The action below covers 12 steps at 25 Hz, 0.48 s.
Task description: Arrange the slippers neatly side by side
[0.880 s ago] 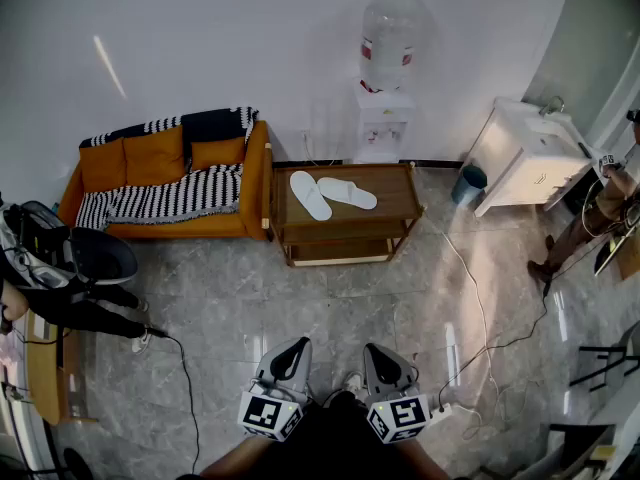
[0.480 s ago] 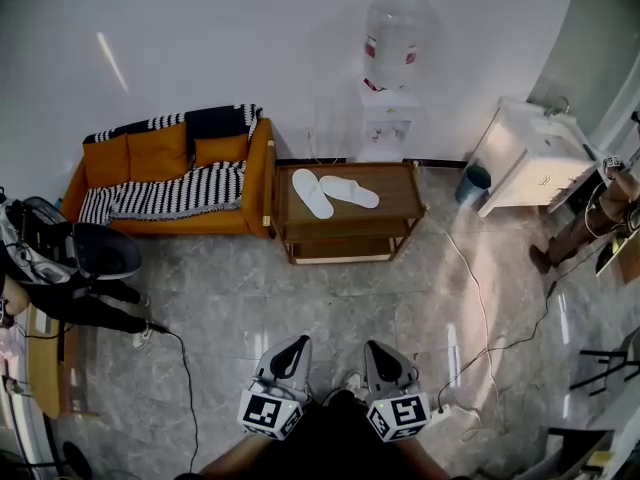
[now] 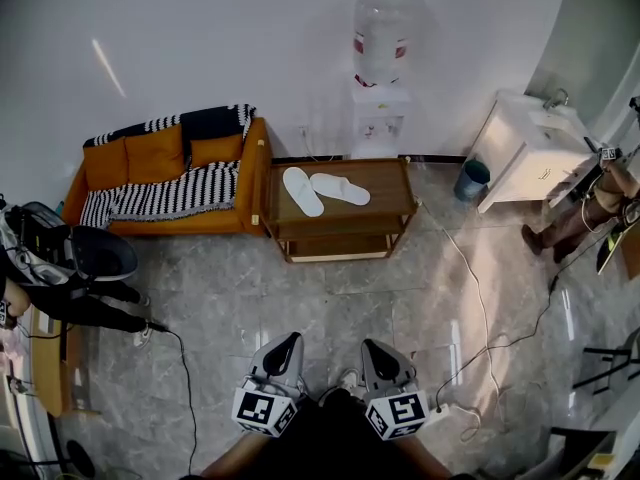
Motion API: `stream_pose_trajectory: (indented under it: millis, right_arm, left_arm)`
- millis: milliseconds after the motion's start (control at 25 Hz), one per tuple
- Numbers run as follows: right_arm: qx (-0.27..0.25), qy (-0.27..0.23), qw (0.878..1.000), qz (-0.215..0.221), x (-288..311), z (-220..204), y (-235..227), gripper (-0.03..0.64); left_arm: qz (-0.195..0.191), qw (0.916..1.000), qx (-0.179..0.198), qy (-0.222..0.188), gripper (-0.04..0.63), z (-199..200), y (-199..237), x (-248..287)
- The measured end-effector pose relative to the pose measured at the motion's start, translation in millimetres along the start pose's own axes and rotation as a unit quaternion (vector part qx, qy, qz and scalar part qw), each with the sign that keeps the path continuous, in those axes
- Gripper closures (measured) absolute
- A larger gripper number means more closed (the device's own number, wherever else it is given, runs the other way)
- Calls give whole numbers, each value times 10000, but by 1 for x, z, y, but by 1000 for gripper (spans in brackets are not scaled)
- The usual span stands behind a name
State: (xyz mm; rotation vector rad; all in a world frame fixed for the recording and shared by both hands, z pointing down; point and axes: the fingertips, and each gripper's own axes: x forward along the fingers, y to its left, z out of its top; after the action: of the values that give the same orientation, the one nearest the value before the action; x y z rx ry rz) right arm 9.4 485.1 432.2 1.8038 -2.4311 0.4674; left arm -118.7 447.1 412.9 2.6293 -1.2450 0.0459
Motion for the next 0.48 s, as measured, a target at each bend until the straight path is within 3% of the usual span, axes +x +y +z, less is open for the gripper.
stream_pose_trajectory:
  millis: [240, 480]
  right_arm:
    - [-120, -3, 9997, 204, -18, -6, -27, 604]
    - [-107, -25, 9995, 295, -23, -7, -45, 604]
  left_arm:
    - [79, 9999, 72, -18, 580, -7, -36, 13]
    - [287, 9996, 35, 63, 580, -15, -43, 19]
